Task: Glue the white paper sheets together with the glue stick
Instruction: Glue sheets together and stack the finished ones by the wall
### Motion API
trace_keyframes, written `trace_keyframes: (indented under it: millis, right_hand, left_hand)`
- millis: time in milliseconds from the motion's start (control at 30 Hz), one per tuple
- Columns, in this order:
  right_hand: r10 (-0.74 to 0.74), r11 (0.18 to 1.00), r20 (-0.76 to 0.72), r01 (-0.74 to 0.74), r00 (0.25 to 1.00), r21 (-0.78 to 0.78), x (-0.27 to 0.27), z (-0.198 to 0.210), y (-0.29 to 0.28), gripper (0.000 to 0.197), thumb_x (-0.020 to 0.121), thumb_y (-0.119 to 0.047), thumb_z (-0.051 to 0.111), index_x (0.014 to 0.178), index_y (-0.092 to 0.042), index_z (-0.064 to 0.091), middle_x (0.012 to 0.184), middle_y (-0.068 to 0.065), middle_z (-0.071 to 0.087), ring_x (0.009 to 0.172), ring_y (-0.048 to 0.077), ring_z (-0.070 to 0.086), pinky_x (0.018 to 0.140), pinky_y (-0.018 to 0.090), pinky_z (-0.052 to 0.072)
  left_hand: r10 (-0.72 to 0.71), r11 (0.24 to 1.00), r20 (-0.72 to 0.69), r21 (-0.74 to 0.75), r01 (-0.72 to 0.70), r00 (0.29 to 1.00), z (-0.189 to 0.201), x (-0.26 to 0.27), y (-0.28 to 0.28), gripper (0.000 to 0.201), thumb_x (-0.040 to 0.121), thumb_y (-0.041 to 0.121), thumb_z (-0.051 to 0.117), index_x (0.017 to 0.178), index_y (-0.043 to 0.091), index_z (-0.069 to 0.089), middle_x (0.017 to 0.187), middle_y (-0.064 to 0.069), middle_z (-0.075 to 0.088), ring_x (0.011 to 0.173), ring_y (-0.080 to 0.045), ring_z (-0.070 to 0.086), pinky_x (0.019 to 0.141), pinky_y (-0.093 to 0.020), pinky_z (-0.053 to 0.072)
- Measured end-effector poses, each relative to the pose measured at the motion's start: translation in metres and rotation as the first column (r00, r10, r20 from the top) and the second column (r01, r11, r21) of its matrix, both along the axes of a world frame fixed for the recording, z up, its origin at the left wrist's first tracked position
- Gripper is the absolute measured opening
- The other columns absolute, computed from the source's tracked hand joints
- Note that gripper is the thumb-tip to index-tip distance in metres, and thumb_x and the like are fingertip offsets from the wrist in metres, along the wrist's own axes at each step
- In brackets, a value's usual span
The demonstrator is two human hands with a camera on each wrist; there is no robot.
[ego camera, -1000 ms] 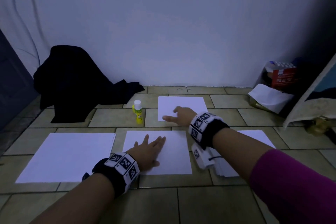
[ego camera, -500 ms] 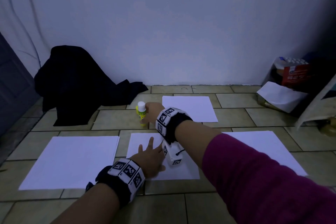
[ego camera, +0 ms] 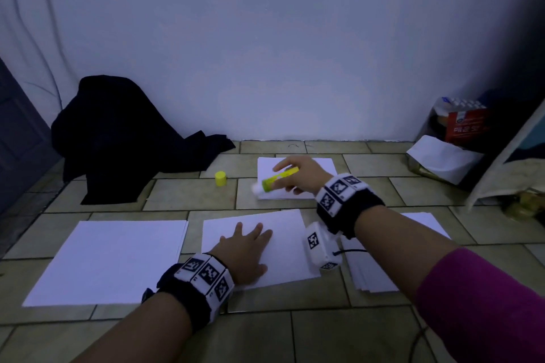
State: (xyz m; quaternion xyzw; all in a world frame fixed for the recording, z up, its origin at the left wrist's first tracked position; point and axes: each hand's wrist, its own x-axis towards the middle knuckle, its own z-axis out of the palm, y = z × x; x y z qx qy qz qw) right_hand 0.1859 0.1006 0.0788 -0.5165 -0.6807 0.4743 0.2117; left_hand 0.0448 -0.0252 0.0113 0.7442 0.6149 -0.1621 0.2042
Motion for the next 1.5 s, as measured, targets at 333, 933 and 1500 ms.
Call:
trace_keyframes:
  millis: [333,933,1500]
  right_hand:
    - [-0.127,0.956,0.089,0.098,0.988,0.277,0.038,-0.033,-0.010,0.030,0.078,-0.007,0.074,0.104,-0.009,0.059,0.093,0.002,0.059,0.079,0.016,0.057,0.066,0.022,0.047]
    - [0.087,0.939,0.330,-0.188,0.940,0.288,0.059,-0.033,-0.048,0.028,0.078,-0.004,0.071,0.103,-0.005,0.059,0.099,0.012,0.065,0.082,0.018,0.054,0.067,0.022,0.038]
    - [-0.073,0.935,0.096,0.035,0.993,0.352,0.087,-0.008,-0.053,0.021,0.075,-0.007,0.077,0.090,-0.009,0.062,0.079,0.006,0.067,0.058,0.004,0.063,0.061,0.021,0.054]
  left_hand:
    - [-0.008,0.992,-0.096,0.122,0.019,0.995,0.001,0.013,0.005,0.069,0.094,0.054,0.045,0.150,0.027,0.016,0.153,-0.006,0.018,0.135,-0.033,0.023,0.101,-0.044,0.040]
    - [-0.016,0.992,-0.103,0.124,0.028,0.995,0.005,0.011,0.009,0.071,0.091,0.058,0.048,0.150,0.031,0.019,0.152,-0.002,0.021,0.134,-0.031,0.026,0.102,-0.042,0.038]
    - [-0.079,0.978,-0.144,0.180,0.105,0.986,0.022,0.000,0.002,0.059,0.087,0.049,0.057,0.136,0.018,0.043,0.131,-0.006,0.042,0.116,-0.025,0.048,0.088,-0.036,0.044]
